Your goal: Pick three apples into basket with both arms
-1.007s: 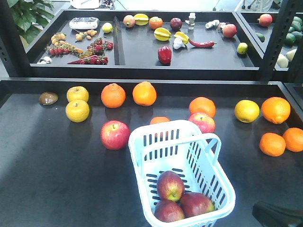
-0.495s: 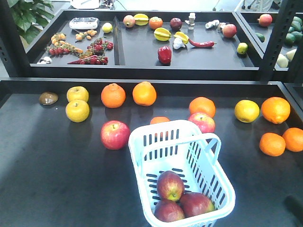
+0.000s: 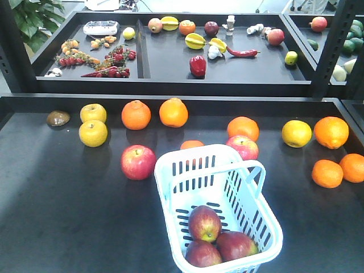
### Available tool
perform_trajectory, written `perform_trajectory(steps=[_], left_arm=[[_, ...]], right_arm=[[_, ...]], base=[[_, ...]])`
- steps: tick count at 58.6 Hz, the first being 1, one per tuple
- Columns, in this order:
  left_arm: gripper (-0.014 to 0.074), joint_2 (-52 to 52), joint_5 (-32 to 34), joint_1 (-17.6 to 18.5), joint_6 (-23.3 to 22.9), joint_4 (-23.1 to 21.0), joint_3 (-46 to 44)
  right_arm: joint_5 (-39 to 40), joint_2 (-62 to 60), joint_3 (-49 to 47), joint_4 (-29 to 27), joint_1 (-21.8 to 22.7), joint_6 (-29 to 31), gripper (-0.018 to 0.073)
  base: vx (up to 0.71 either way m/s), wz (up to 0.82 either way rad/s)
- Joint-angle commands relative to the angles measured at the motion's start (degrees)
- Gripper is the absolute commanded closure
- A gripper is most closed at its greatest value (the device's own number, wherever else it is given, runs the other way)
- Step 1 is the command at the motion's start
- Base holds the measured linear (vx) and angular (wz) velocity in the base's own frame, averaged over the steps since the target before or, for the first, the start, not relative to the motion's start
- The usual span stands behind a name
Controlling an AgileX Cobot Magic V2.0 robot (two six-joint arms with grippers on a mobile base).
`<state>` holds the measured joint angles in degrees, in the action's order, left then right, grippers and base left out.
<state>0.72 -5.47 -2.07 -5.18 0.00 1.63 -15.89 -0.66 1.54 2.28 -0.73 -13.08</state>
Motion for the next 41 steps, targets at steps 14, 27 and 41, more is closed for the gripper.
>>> perform_trajectory(steps=[14, 27, 41], left_arm=[[0.0602, 0.8, 4.2, -0.1, -0.3, -0.5, -1.5], [0.0602, 0.8, 4.2, -0.1, -0.3, -0.5, -1.5], [0.0602, 0.8, 4.2, -0.1, -0.3, -0.5, -1.5]], right_arm=[[6.6, -0.7, 0.9, 3.4, 0.9, 0.1, 0.0564], [9.7, -0.7, 0.9, 5.7, 0.9, 0.1, 0.0564], [9.8, -0.7, 0.9, 5.6, 0.9, -0.4, 0.0564]], base=[[0.0, 0.0], [0.0, 0.0], [0.0, 0.0]])
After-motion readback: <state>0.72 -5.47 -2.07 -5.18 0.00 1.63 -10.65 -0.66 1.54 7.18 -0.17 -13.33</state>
